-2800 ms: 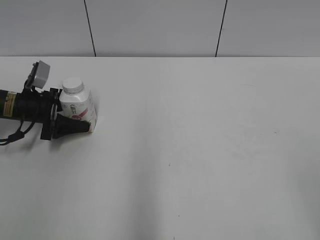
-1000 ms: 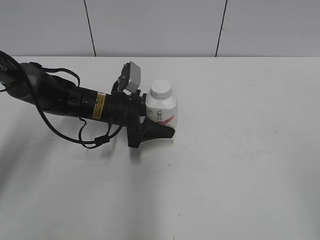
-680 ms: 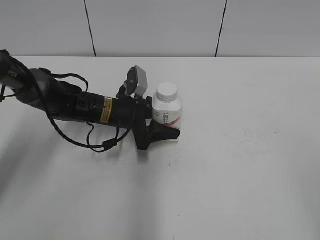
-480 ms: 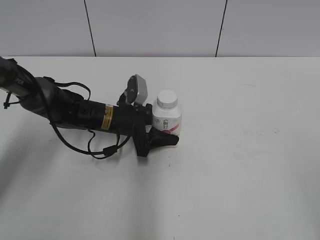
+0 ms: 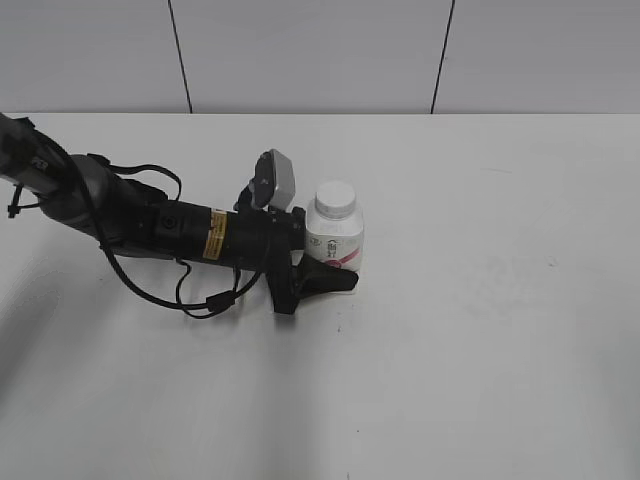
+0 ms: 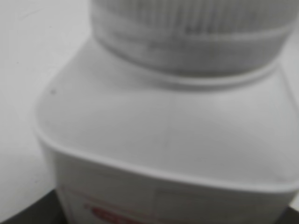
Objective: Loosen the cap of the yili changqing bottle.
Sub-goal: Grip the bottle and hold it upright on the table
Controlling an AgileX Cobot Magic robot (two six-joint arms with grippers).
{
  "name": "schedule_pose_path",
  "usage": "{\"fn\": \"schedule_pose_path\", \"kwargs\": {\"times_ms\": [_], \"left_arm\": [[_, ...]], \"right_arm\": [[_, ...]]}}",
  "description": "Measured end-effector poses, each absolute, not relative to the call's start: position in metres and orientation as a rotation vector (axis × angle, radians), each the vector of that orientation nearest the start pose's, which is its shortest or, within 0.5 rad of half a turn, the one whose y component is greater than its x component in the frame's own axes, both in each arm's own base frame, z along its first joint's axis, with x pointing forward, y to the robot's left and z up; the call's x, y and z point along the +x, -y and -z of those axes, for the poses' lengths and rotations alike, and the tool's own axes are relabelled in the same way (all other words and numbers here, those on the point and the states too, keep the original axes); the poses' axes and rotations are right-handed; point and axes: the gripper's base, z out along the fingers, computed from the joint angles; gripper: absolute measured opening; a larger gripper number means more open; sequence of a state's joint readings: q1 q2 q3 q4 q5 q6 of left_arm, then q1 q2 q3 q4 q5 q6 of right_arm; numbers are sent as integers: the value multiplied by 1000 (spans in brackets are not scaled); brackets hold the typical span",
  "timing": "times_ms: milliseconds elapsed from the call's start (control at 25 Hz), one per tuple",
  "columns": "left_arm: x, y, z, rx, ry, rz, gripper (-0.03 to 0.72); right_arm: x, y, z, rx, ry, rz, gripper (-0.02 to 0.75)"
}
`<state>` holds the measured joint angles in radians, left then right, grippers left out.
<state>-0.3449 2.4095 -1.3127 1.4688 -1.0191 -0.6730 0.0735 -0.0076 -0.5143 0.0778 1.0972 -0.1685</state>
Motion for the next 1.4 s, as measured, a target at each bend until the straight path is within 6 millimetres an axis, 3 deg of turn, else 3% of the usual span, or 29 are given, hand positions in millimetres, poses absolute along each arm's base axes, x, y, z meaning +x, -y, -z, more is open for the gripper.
{"fn": "schedule_pose_path", "kwargs": {"times_ms": [840, 1400], "left_arm": [[366, 216, -50, 1427, -1536, 1051, 492], [368, 202, -50, 1391, -1467, 1120, 492]], "right_arm": [[-10, -6, -278, -255, -2041, -34, 514], [-10, -6, -278, -255, -2041, -34, 514]]}}
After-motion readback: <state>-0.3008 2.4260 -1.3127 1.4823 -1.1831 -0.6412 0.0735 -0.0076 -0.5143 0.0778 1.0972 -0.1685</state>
